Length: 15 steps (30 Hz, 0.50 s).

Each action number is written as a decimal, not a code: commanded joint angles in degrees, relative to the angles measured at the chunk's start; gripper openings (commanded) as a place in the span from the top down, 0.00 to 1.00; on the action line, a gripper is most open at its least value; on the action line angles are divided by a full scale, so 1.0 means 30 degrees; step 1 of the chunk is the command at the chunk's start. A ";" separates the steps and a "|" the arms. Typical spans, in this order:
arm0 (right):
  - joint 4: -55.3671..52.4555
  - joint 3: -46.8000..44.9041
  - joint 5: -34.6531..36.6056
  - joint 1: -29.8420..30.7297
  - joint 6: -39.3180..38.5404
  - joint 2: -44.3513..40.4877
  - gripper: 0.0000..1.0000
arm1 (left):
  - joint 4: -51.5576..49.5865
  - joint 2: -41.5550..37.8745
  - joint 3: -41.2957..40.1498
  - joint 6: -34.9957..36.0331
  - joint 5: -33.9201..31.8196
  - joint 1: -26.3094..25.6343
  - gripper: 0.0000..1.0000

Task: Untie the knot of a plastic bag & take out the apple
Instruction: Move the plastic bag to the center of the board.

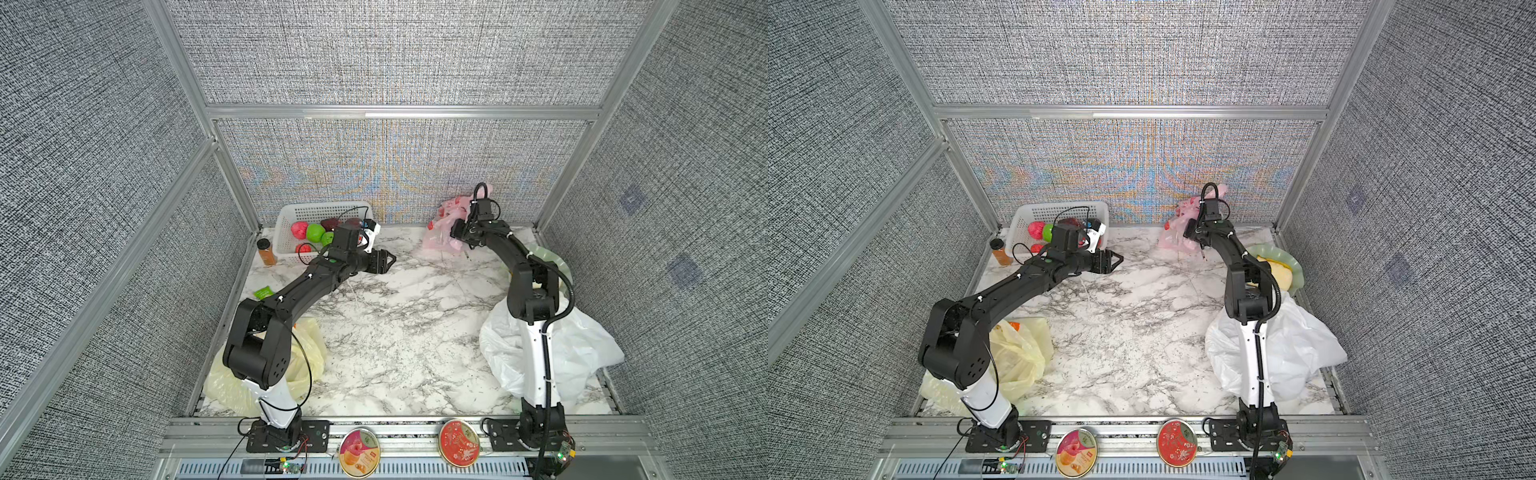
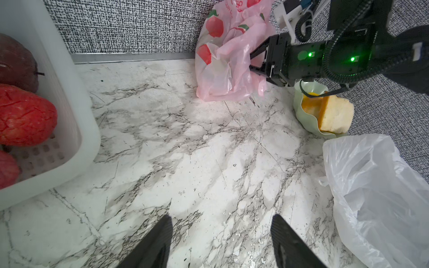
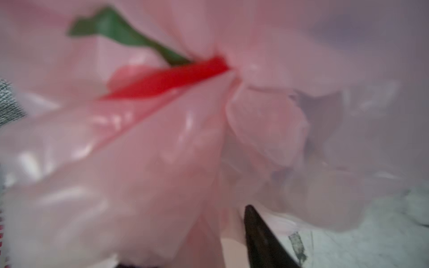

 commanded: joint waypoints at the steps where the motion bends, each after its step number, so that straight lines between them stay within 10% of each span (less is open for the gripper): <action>1: 0.0804 -0.1672 -0.1367 0.0501 0.0122 -0.1067 0.91 | -0.0985 0.0035 0.0275 0.0848 -0.0408 0.0047 0.30; 15: 0.3624 -1.6933 -0.0063 0.6564 0.0333 -1.3919 1.00 | -0.1494 -0.5246 -0.4373 0.0079 -0.1560 0.0028 0.32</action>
